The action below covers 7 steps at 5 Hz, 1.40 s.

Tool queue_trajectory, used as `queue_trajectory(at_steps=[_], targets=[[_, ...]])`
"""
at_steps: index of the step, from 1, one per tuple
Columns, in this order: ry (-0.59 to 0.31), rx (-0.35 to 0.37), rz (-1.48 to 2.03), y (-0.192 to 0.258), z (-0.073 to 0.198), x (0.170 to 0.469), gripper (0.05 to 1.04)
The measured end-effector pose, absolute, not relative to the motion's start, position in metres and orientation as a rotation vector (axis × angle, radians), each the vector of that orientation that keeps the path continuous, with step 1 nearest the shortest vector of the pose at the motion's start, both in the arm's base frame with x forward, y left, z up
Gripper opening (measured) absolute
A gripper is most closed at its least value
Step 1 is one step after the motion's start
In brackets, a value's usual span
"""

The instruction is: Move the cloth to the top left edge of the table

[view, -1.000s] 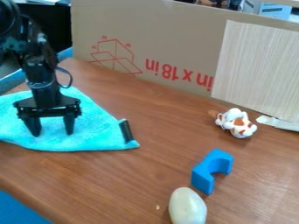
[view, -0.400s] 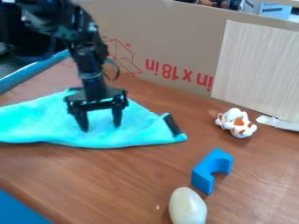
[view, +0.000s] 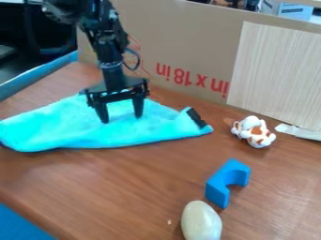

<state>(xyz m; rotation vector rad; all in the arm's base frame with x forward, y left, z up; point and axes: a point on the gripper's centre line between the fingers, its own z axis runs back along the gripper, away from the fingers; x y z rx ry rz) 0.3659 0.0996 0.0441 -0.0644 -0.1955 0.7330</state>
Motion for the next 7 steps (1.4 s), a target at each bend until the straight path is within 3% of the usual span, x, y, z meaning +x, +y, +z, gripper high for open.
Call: queue_trajectory(at_steps=[2, 5, 6, 7], targets=[[-0.187, -0.014, 0.766, 0.119, 0.033, 0.368, 0.999], [-0.134, -0.030, 0.708, 0.120, 0.033, 0.333, 1.000], [-0.144, -0.018, 0.718, 0.134, 0.055, 0.327, 0.999], [-0.185, -0.069, 0.758, 0.156, 0.096, 0.324, 0.999]])
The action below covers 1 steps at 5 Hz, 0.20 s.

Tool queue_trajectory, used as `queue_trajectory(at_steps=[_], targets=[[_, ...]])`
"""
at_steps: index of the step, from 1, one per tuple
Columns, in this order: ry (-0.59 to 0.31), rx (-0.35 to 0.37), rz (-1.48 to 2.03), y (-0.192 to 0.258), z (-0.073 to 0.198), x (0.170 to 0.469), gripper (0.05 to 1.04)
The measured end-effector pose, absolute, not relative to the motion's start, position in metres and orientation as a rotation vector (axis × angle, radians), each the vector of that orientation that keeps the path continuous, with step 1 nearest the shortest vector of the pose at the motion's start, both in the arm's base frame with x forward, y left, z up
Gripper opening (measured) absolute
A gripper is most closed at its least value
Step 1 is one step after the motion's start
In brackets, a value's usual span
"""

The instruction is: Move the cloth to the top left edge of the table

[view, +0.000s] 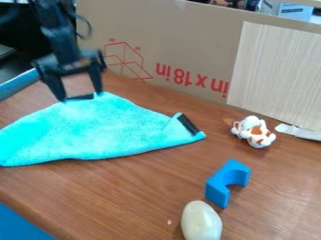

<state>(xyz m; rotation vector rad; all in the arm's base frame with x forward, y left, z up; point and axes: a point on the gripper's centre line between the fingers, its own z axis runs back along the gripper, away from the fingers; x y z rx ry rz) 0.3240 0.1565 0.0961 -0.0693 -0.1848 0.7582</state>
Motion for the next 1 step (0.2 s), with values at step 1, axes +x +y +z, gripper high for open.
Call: queue_trajectory(at_steps=[1], targets=[[-0.183, -0.146, 0.756, 0.1742, 0.1368, 0.3135, 0.999]])
